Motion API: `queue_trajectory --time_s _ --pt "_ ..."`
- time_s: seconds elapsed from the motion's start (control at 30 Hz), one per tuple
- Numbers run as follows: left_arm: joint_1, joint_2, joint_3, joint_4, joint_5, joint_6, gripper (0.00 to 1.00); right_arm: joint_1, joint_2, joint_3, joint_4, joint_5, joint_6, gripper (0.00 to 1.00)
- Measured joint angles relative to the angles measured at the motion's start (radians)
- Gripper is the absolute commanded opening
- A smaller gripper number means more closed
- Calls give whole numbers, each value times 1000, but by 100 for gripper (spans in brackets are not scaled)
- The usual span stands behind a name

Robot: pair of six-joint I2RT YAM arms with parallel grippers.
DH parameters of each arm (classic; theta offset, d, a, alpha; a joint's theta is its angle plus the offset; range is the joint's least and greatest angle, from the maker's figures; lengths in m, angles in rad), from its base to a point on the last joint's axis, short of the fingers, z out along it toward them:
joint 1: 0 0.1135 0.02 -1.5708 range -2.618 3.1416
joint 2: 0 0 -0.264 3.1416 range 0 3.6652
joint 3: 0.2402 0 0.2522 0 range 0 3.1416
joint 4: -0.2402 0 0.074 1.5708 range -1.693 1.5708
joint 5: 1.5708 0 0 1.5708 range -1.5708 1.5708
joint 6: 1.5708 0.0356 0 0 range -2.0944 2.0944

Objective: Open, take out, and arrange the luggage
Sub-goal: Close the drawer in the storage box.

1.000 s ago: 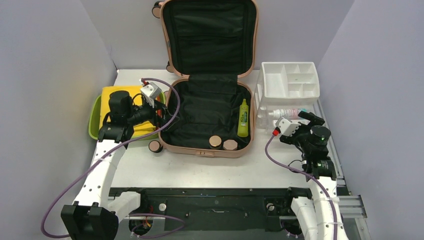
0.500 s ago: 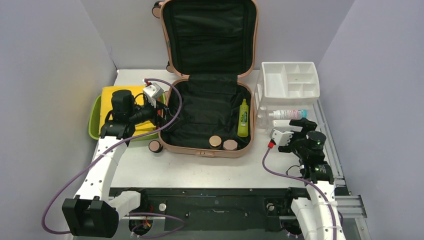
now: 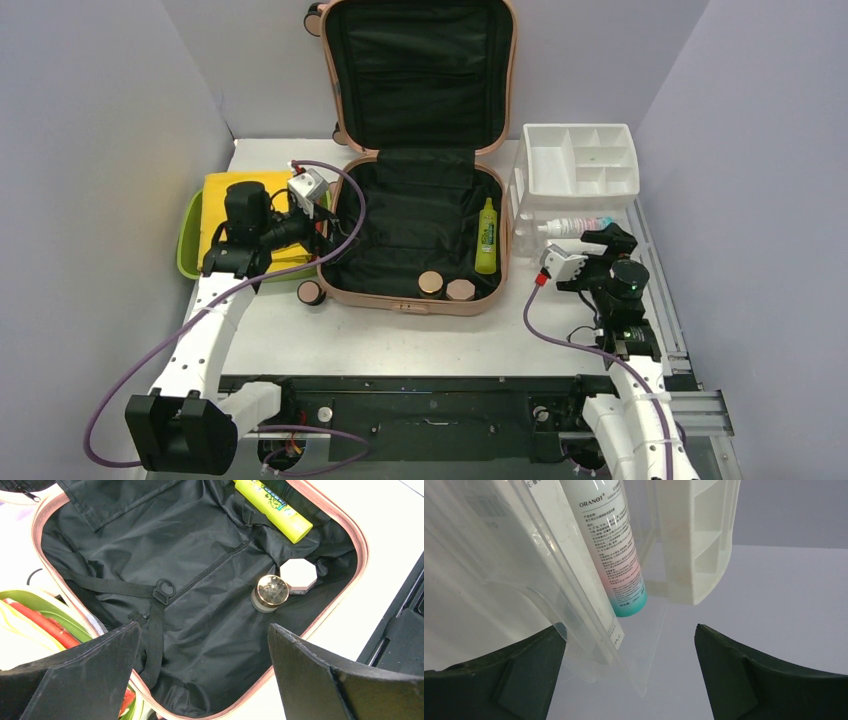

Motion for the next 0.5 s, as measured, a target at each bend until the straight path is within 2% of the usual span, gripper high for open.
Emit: queue_trajectory --time_s 0.17,0.33,0.5 --pt "0 0 -10 0 -6 5 96 0 26 12 22 13 23 94" --pt "0 -1 -13 0 -7 19 96 2 121 75 31 29 74 94" --pt "0 -7 -38 -1 -10 31 96 11 230 90 134 61 133 94"
